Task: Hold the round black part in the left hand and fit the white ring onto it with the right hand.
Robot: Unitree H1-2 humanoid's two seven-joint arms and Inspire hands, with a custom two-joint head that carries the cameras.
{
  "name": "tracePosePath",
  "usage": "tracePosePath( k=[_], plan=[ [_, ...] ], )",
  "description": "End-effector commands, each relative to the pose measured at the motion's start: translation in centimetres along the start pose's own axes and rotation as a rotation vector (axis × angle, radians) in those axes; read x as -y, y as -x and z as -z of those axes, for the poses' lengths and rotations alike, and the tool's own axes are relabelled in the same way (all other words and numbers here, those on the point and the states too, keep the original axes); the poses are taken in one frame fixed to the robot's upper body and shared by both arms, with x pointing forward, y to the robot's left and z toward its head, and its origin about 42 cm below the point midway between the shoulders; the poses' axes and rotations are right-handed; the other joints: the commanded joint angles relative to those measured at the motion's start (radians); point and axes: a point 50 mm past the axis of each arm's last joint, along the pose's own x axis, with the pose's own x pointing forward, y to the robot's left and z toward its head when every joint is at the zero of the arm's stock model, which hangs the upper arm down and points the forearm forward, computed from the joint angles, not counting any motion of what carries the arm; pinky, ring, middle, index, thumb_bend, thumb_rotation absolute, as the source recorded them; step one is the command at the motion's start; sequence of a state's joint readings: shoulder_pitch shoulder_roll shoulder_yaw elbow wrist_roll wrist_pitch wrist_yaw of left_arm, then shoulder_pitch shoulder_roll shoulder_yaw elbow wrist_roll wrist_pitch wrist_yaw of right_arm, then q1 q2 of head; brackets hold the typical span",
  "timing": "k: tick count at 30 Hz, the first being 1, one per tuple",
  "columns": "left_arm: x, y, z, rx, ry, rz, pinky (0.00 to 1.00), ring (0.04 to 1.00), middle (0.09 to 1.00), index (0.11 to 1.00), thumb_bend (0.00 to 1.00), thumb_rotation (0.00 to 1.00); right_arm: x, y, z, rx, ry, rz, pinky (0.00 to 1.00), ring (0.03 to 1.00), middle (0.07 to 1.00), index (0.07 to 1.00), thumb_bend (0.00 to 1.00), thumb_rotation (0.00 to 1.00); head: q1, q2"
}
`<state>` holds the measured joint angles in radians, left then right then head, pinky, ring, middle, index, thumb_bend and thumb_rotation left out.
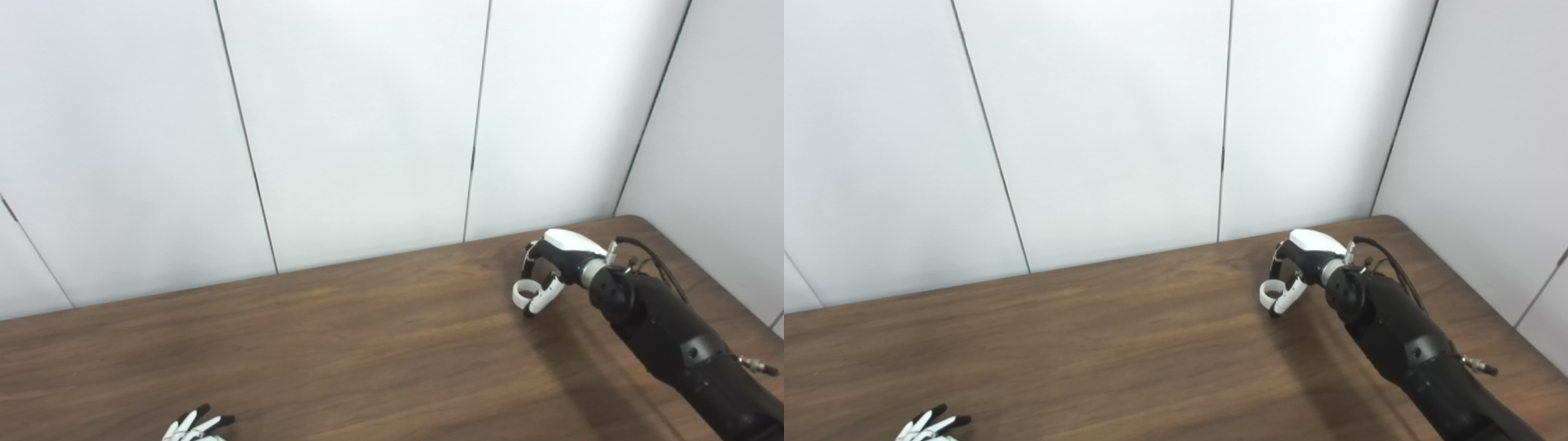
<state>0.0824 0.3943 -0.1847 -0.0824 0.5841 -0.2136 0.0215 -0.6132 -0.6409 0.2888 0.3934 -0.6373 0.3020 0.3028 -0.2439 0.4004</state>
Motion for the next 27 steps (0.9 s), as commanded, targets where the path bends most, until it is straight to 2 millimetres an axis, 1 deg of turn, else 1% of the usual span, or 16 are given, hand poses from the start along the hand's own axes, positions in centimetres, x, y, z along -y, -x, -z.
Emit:
tracePosePath(
  k=[1,4,7,15,21,27],
  plan=[
    [0.3,0.1,0.2,0.004,-0.012,0.025,1.00,0.972,0.848,0.478,0.52,0.04,1.3,0.1,-0.4,0.031,0.004,0.064,0.99,0.998,0.903,0.480,0.52,0.12,0.005,0.003],
    [0.4,0.0,0.1,0.005,-0.015,0.026,1.00,0.970,0.847,0.478,0.52,0.04,1.2,0.4,-0.6,0.058,-0.007,0.078,0.99,0.996,0.900,0.479,0.52,0.12,0.024,0.011],
    [0.5,-0.2,0.2,0.002,-0.023,0.030,1.00,0.970,0.848,0.478,0.52,0.04,0.9,1.1,-1.3,0.096,-0.028,0.091,0.98,0.997,0.903,0.478,0.52,0.12,0.035,0.004],
    [0.7,-0.9,0.7,0.013,-0.042,0.045,1.00,0.960,0.842,0.479,0.52,0.04,0.5,3.4,-3.3,0.215,-0.116,0.170,0.98,0.993,0.895,0.477,0.52,0.12,0.057,-0.002],
    [0.6,-1.5,0.5,0.017,-0.043,0.068,1.00,0.964,0.840,0.479,0.52,0.04,1.1,5.3,-5.4,0.295,-0.132,0.209,0.98,0.998,0.896,0.477,0.52,0.12,0.065,0.006],
    [0.8,-2.5,-0.2,0.025,-0.059,0.097,1.00,0.958,0.836,0.479,0.52,0.04,1.4,6.5,-7.6,0.380,-0.123,0.224,0.98,0.996,0.892,0.476,0.52,0.12,0.074,0.015]
  ],
)
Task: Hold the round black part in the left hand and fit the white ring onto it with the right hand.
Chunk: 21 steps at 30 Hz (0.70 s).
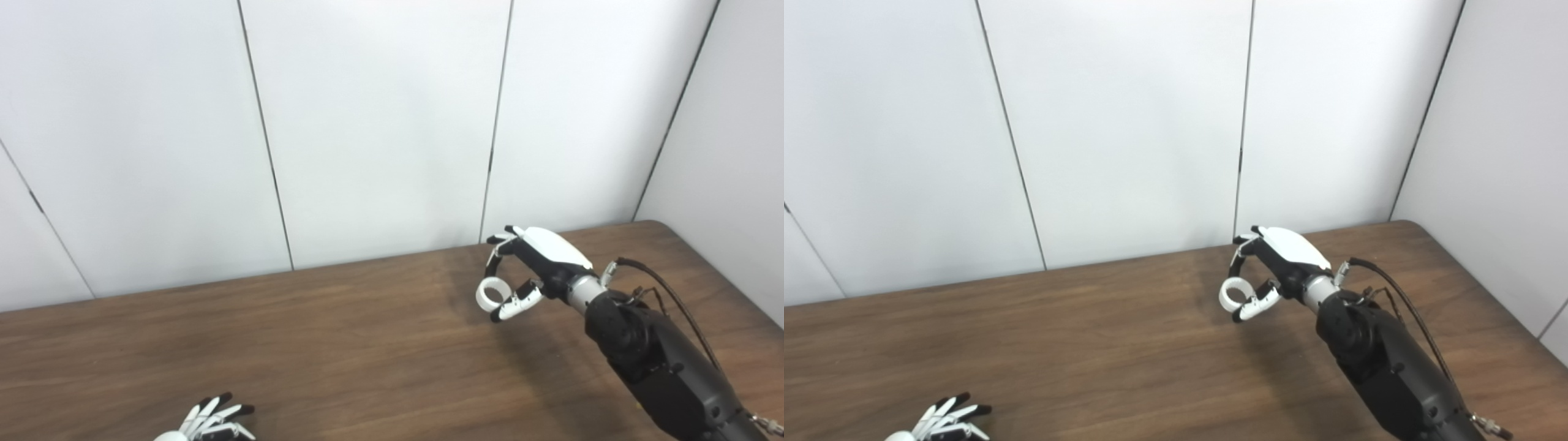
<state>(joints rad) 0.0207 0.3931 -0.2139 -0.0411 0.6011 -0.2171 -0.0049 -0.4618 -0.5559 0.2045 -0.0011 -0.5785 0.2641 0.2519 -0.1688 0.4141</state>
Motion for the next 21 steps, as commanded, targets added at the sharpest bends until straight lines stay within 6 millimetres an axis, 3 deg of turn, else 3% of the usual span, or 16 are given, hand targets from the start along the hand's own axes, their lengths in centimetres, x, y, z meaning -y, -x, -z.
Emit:
tracePosePath(
  k=[1,7,12,21],
  plan=[
    [0.6,-0.7,-0.2,-0.004,-0.036,0.061,1.00,0.955,0.834,0.479,0.52,0.04,1.9,-0.2,-2.0,0.084,0.022,0.054,0.98,0.996,0.890,0.476,0.52,0.12,0.001,0.003],
    [1.2,-2.6,-1.1,0.037,-0.077,0.071,1.00,0.934,0.820,0.479,0.52,0.04,1.7,0.1,-4.3,0.155,-0.001,0.040,1.00,1.000,0.887,0.476,0.52,0.12,0.022,0.030],
    [1.9,-4.2,-1.6,0.069,-0.119,0.081,1.00,0.918,0.814,0.480,0.52,0.04,1.6,0.1,-6.2,0.229,0.012,0.000,1.00,1.000,0.891,0.476,0.51,0.12,0.068,0.076],
    [4.1,-7.1,-2.9,0.120,-0.182,0.102,1.00,0.929,0.821,0.480,0.52,0.05,0.4,0.3,-9.5,0.356,0.019,-0.078,0.98,0.990,0.884,0.476,0.52,0.13,0.114,0.109]
  ],
)
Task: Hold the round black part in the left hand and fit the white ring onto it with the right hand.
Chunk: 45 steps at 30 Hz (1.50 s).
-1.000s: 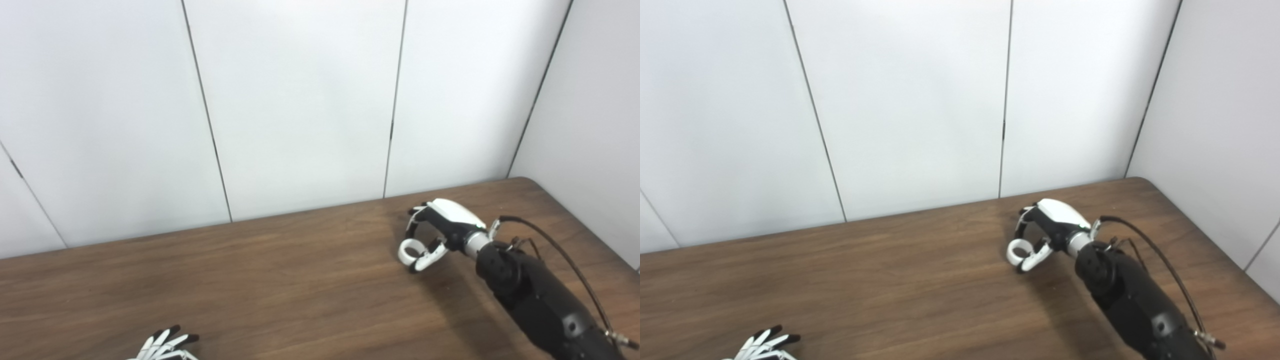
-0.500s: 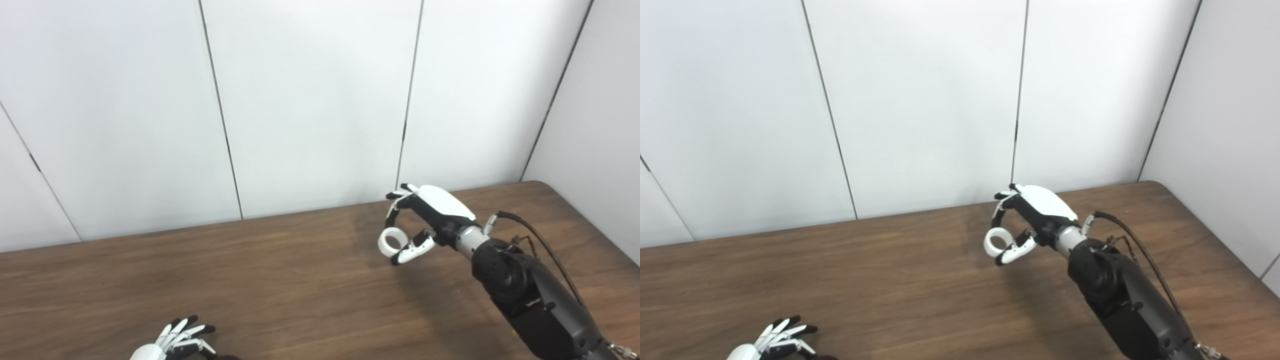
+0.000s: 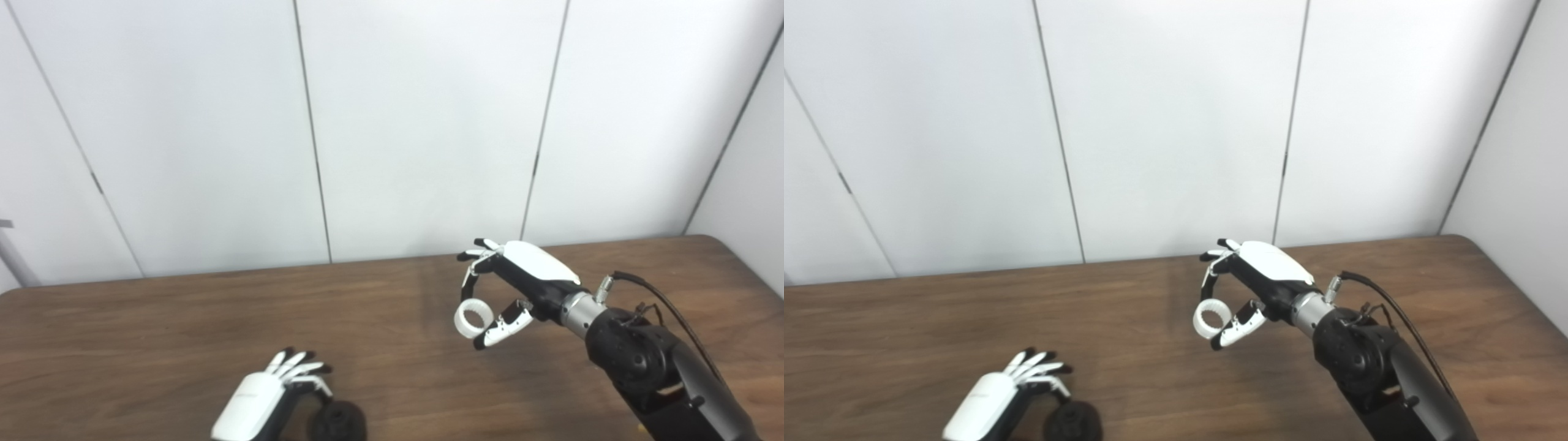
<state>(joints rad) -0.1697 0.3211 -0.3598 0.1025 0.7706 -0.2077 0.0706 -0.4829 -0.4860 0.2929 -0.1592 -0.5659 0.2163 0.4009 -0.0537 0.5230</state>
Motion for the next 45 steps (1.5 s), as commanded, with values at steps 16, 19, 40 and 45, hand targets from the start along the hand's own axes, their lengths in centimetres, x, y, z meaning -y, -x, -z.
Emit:
tracePosePath(
  k=[16,19,40,45],
  plan=[
    [3.6,-2.8,-2.0,0.073,-0.078,0.103,1.00,0.952,0.836,0.478,0.52,0.05,-0.2,-2.4,-5.8,0.194,0.034,-0.044,0.96,0.986,0.881,0.475,0.52,0.13,0.011,0.057],
    [3.7,-2.8,-2.4,0.087,-0.087,0.102,1.00,0.945,0.836,0.478,0.52,0.05,-0.2,-2.5,-6.4,0.203,0.026,-0.053,0.96,0.987,0.882,0.474,0.52,0.13,0.015,0.075],
    [4.5,-2.7,-3.1,0.071,-0.072,0.135,1.00,0.951,0.847,0.478,0.52,0.05,-2.1,-2.8,-8.3,0.273,0.018,-0.117,0.97,0.992,0.877,0.474,0.52,0.13,0.038,0.097],
    [4.5,-2.5,-3.5,0.080,-0.065,0.134,1.00,0.950,0.841,0.479,0.52,0.05,-2.9,-2.8,-8.2,0.273,0.015,-0.129,0.97,0.993,0.875,0.474,0.52,0.13,0.043,0.096]
  ],
)
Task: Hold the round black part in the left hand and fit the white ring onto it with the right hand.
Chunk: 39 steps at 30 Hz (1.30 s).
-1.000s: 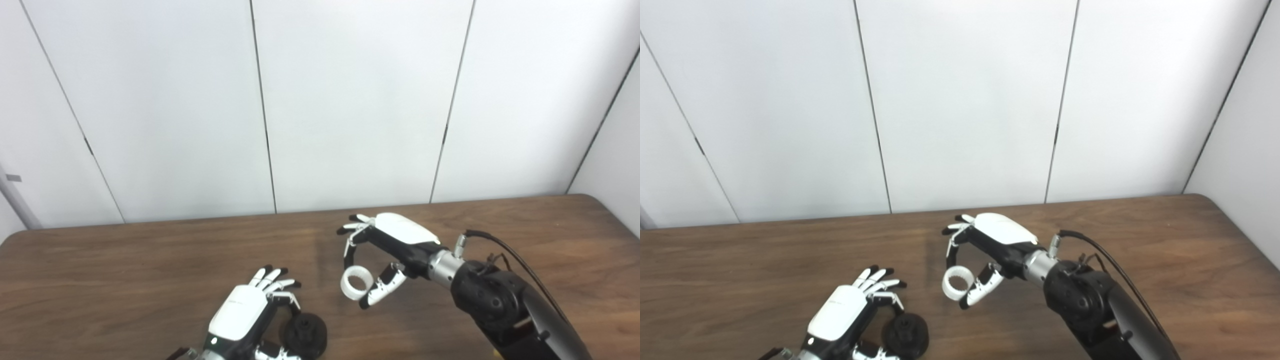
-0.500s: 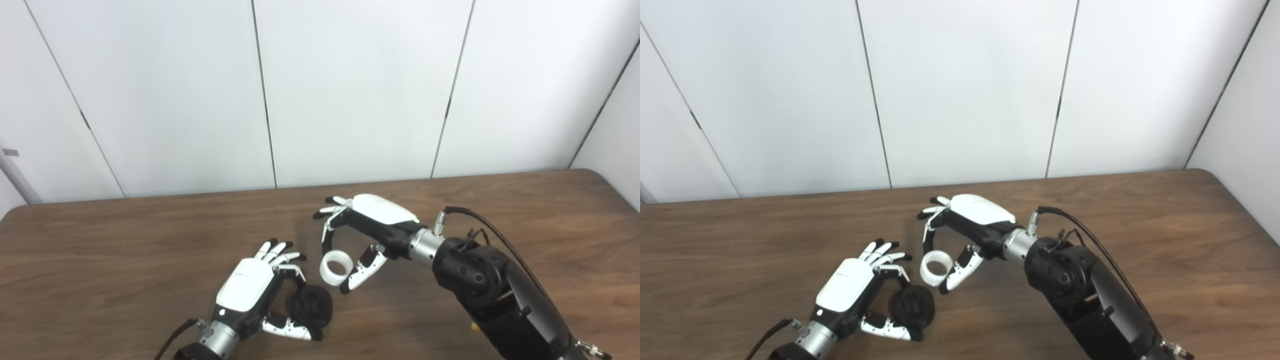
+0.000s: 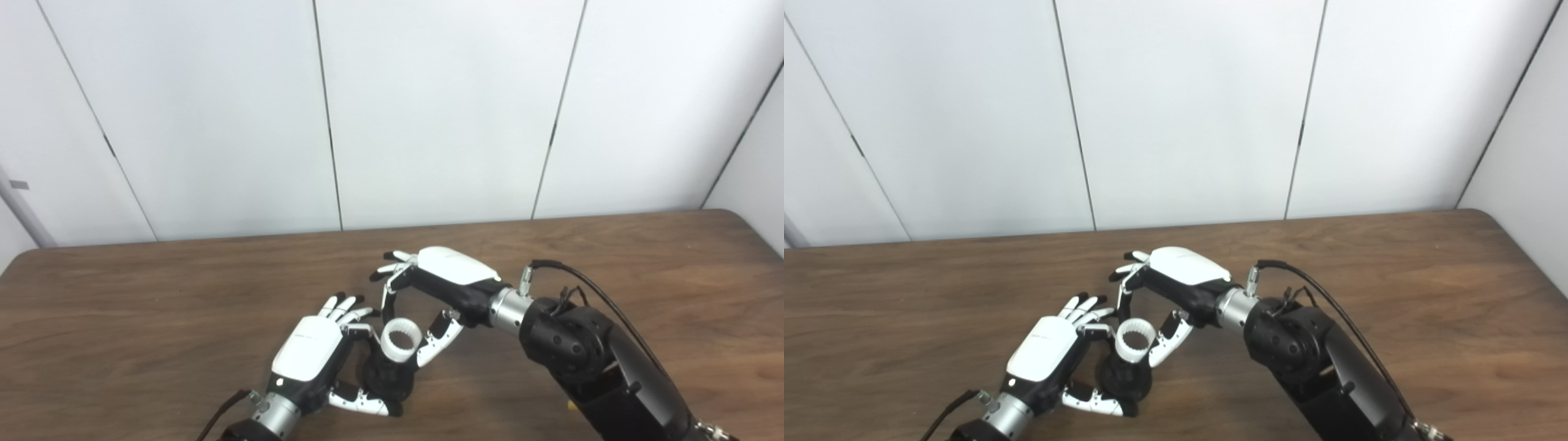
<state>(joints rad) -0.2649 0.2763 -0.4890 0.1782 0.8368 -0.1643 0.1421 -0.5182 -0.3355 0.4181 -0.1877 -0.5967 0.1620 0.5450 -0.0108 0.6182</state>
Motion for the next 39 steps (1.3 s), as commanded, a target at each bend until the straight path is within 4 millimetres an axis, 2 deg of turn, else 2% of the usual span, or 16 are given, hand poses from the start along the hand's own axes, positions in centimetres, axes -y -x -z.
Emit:
tracePosePath(
  k=[1,18,39],
  plan=[
    [2.7,1.1,-1.2,0.012,-0.002,0.128,1.00,0.950,0.842,0.479,0.52,0.05,1.2,-0.3,-0.5,0.040,0.032,0.049,0.97,0.993,0.874,0.474,0.52,0.13,0.002,0.001],
    [2.3,1.5,-2.3,0.024,-0.006,0.111,1.00,0.946,0.837,0.479,0.52,0.05,0.0,-0.1,-0.7,0.043,0.011,0.007,1.00,1.000,0.884,0.474,0.52,0.13,0.013,0.023],
    [1.3,1.8,-4.7,0.039,0.031,0.089,1.00,0.946,0.835,0.479,0.52,0.05,-1.0,0.3,-1.0,0.065,0.007,-0.061,0.98,0.995,0.879,0.475,0.52,0.13,0.030,0.065]
  ],
)
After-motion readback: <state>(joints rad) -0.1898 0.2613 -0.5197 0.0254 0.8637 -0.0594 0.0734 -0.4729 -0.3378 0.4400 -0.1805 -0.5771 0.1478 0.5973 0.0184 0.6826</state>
